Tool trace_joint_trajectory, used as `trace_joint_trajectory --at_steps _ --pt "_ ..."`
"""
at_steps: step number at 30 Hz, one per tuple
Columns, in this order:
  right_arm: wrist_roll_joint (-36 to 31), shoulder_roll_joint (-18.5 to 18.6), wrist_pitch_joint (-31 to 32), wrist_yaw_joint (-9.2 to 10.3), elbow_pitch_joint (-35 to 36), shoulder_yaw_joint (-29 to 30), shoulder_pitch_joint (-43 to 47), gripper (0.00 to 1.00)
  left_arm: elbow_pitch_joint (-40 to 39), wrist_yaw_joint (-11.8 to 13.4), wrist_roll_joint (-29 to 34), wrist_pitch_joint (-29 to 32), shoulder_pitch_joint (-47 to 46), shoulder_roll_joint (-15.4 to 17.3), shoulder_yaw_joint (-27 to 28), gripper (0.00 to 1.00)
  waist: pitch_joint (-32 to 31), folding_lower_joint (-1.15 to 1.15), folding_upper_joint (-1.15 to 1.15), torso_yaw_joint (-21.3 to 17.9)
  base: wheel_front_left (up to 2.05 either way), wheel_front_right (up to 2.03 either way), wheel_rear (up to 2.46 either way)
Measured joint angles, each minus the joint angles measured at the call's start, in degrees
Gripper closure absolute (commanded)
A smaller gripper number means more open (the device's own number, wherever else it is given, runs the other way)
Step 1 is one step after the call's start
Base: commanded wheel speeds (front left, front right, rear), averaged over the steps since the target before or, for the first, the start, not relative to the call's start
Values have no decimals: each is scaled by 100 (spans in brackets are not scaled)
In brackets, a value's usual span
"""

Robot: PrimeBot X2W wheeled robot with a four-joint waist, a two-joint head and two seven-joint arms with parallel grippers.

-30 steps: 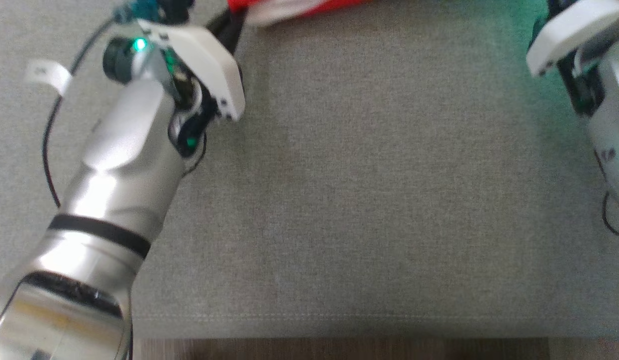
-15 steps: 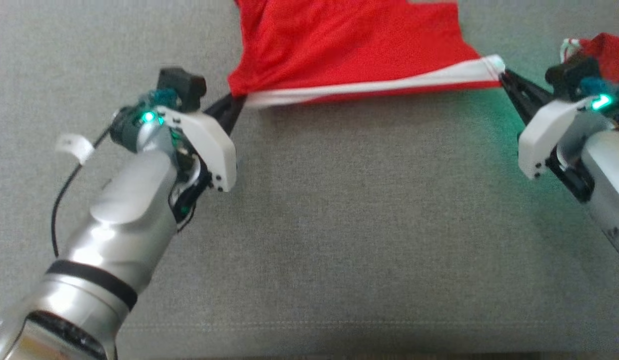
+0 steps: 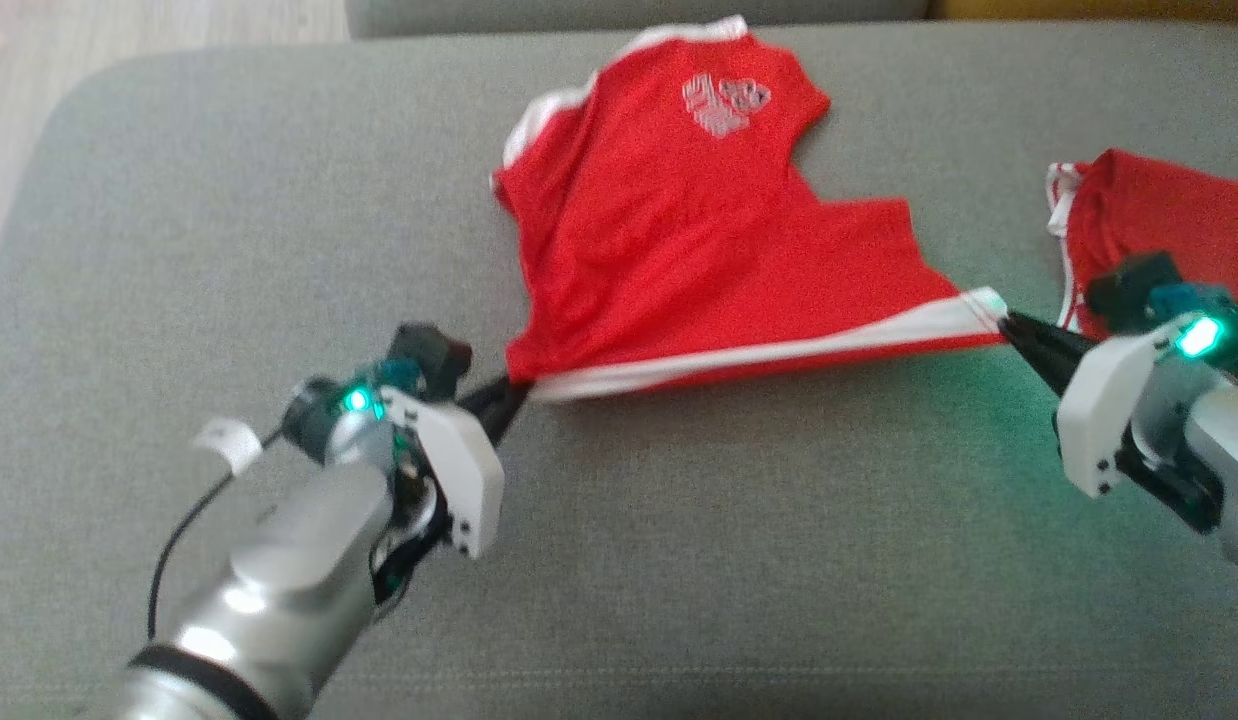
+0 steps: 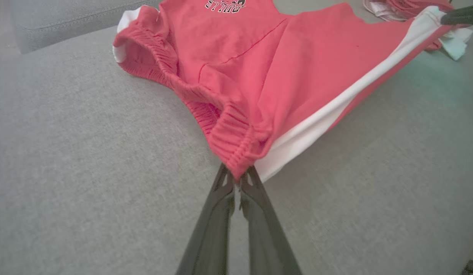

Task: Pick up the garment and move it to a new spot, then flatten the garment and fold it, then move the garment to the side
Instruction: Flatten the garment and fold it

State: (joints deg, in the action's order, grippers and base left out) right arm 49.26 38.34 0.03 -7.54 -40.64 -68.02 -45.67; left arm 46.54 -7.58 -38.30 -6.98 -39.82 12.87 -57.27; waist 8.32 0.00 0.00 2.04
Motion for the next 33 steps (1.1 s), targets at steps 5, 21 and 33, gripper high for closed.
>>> trace_joint_trajectory --at_steps 5,21,33 --pt "405 378 226 0 471 -257 173 100 -443 1 -293 121 480 182 -196 100 -336 0 0 -35 0 0 0" --pt "1033 1679 1058 0 1998 -579 1015 100 -2575 257 -816 946 1753 888 -516 100 -954 0 0 -53 0 0 0" --pt "890 1767 973 0 2138 -107 333 100 -3489 666 -875 975 1623 1093 -219 100 -710 0 0 174 0 0 0"
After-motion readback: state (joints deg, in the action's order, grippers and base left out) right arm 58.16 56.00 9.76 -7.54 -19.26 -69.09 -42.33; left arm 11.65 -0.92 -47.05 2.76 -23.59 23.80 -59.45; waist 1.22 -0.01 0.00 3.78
